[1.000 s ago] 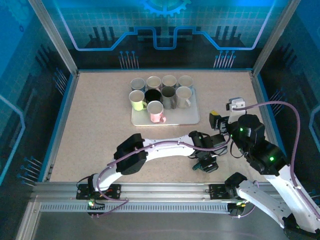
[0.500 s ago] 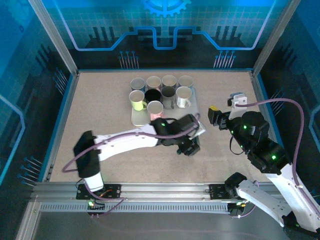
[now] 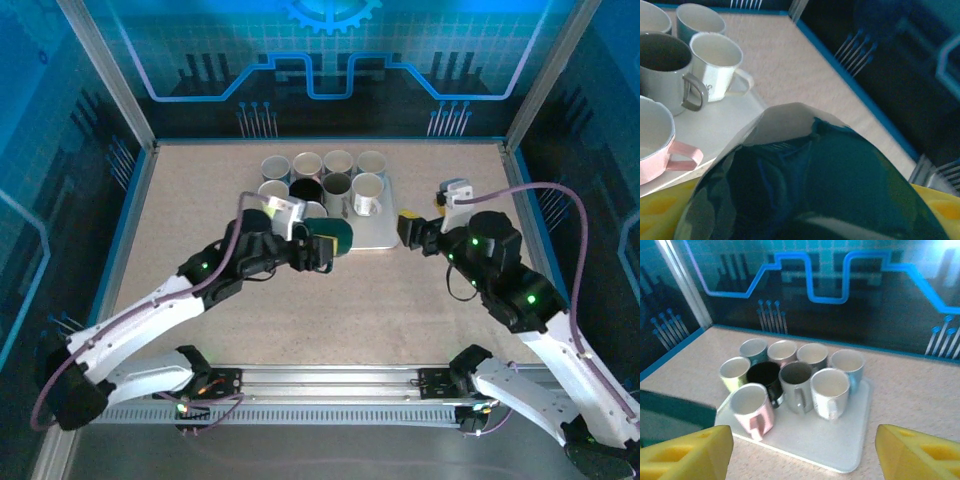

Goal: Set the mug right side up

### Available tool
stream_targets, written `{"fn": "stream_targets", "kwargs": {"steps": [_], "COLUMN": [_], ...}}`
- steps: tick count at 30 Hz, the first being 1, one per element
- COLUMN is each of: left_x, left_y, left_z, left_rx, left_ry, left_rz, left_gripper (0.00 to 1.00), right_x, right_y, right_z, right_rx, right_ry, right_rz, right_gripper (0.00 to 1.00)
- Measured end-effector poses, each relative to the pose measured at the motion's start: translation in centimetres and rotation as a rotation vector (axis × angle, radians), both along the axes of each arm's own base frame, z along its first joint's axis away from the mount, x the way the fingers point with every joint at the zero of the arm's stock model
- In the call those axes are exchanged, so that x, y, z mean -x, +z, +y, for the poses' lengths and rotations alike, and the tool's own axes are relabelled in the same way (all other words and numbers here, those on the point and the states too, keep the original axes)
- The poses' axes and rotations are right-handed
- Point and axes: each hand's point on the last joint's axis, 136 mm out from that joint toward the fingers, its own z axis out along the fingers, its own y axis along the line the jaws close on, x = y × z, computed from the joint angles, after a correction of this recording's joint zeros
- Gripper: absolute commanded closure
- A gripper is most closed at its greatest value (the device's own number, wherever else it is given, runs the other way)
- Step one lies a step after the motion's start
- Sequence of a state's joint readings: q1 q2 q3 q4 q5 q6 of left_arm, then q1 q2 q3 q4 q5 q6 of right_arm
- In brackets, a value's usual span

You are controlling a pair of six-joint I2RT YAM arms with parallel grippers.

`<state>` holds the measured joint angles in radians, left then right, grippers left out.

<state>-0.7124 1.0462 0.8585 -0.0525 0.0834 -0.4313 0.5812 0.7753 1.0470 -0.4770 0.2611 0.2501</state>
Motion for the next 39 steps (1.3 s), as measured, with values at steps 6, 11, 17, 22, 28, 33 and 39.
{"fn": "stream_targets", "kwargs": {"steps": [6,11,17,22,28,33,39], "left_x": [-0.7,-1.4,-1.1,-0.2,0.4,0.4,0.4], "left_y": [1.7,3.6,6.9,8.8,9.6,9.6,9.1], "left_z": [2.2,3.8,3.6,3.1,2.7,2.7,2.4], "left_rx": [0.251,0.449,0.62,0.695,0.737,0.748,0.745], "left_ry": [0.057,0.063,-0.026,-0.105,-0.163,-0.17,-0.181], "left_rz": [-0.03,-0.053,-0.111,-0.149,-0.151,-0.144,-0.122], "left_gripper": [0.38,0.38,0.39,0.39,0.41,0.41,0.41], "right_x": [0.4,1.9,2.7,2.9,3.8,4.4,3.8], "right_y": [-3.8,-6.3,-5.7,-5.5,-3.3,-2.8,-3.8], "right_z": [3.2,6.4,10.5,13.1,13.8,14.4,15.1], "right_rx": [-0.085,-0.219,-0.532,-0.735,-0.801,-0.805,-0.805], "right_ry": [0.134,0.294,0.522,0.67,0.779,0.82,0.812], "right_rz": [0.125,0.243,0.369,0.494,0.482,0.478,0.506], "right_gripper": [0.27,0.28,0.26,0.24,0.23,0.26,0.3]}}
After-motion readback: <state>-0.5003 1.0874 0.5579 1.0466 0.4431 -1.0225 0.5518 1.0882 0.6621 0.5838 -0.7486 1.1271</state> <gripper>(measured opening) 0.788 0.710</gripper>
